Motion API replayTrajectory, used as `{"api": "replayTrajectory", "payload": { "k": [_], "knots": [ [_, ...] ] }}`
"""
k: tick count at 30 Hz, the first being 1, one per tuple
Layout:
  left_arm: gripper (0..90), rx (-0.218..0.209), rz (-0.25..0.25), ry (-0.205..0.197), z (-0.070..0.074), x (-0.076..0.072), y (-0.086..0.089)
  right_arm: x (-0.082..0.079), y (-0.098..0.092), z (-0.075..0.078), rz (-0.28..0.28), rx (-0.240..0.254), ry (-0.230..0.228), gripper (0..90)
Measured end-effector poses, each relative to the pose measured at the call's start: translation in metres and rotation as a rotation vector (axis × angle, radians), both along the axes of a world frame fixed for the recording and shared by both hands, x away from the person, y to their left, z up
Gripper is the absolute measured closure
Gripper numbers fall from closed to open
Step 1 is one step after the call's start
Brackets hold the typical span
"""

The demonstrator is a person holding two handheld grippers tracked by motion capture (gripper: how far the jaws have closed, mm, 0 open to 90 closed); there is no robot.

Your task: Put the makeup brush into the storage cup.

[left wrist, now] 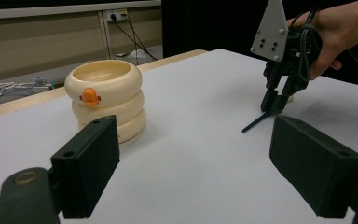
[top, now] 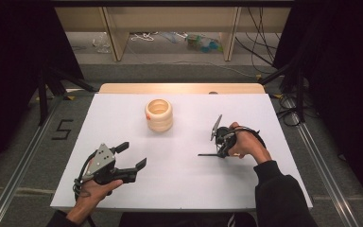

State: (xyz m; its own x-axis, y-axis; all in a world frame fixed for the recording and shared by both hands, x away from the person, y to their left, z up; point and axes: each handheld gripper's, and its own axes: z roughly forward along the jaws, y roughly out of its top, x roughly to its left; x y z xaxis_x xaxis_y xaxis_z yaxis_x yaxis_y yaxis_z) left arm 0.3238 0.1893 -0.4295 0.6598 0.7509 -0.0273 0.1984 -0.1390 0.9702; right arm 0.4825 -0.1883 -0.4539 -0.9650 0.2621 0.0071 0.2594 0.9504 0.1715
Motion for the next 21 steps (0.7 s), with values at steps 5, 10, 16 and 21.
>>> {"api": "replayTrajectory", "payload": {
  "k": [5,10,16,21],
  "knots": [
    [15.7,0.001,-0.001,0.002,-0.0001,-0.0001,-0.0002,-0.0001,0.0003,0.0,0.003,-0.001,0.003,80.3],
    [15.6,0.001,-0.001,0.002,-0.0001,-0.0003,-0.0004,-0.0005,0.0011,0.0,0.0,-0.004,0.005,82.3],
    [15.7,0.0,-0.001,0.002,0.0001,-0.0002,-0.0002,-0.0013,0.0028,-0.0001,-0.007,-0.016,0.005,83.2],
    [15.6,0.003,-0.003,0.0,0.0001,-0.0003,-0.0004,-0.002,0.0048,0.0001,-0.006,-0.028,-0.002,83.5]
  ]
}}
